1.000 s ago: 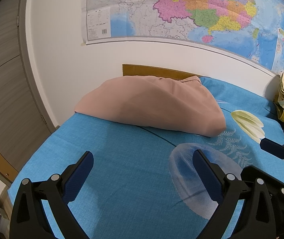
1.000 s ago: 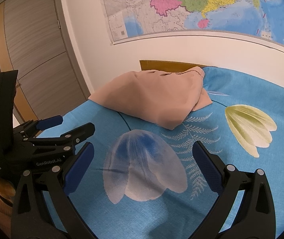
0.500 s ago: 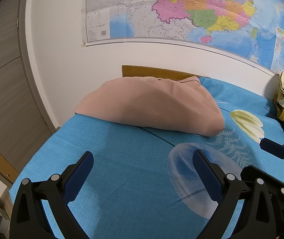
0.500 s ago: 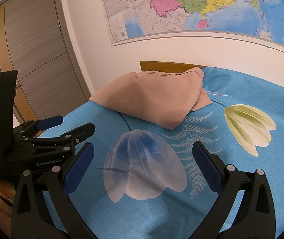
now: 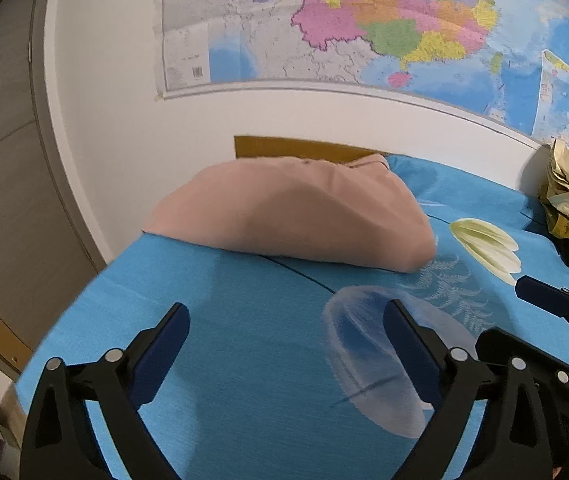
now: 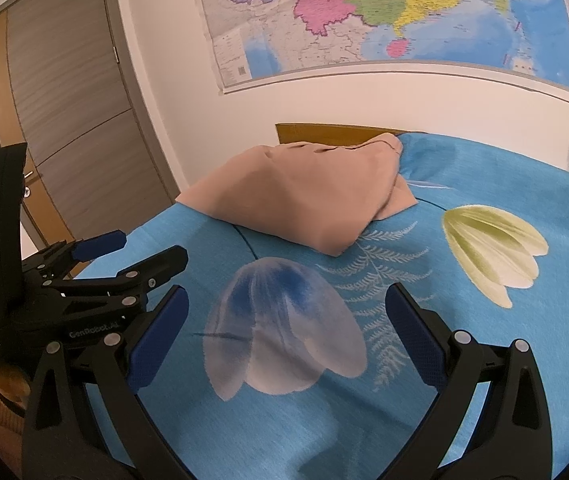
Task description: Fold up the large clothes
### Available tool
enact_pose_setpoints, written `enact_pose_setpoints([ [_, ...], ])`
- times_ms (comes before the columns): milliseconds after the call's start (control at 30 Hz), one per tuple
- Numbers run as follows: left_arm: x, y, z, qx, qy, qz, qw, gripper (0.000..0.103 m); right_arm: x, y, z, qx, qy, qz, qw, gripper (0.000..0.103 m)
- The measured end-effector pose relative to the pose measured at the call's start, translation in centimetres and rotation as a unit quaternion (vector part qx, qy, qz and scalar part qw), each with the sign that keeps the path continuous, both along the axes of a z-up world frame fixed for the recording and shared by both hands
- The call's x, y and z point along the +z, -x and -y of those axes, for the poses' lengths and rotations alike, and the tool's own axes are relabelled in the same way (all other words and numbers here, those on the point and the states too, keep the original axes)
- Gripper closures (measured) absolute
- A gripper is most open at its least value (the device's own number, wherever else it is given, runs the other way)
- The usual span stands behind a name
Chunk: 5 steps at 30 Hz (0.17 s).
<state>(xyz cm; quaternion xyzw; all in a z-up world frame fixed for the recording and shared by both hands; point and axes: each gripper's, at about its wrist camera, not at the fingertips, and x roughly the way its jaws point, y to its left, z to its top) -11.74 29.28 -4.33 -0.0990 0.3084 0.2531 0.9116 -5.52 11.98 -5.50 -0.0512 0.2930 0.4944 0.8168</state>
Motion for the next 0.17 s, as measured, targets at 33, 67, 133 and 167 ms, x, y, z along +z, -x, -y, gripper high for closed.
enact_pose_setpoints([
  [33, -0.2, -0.3, 0.2, -0.009, 0.012, -0.003, 0.9999, 0.007, 0.0, -0.1, 0.5, -0.005, -0.001, -0.002, 1.000, 0.006],
  [67, -0.3, -0.5, 0.4, -0.015, 0.019, -0.005, 0.9997, 0.007, 0.1, -0.2, 1.1, -0.012, -0.002, -0.003, 1.000, 0.006],
  [133, -0.5, -1.5, 1.5, -0.035, 0.028, -0.011, 0.9989, 0.007, 0.1, -0.7, 3.0, -0.036, -0.001, -0.004, 0.999, 0.006],
  [167, -0.6, -2.0, 2.1, -0.048, 0.034, -0.015, 0.9982, 0.007, 0.0, -0.9, 4.1, -0.053, 0.005, -0.005, 0.999, 0.006],
])
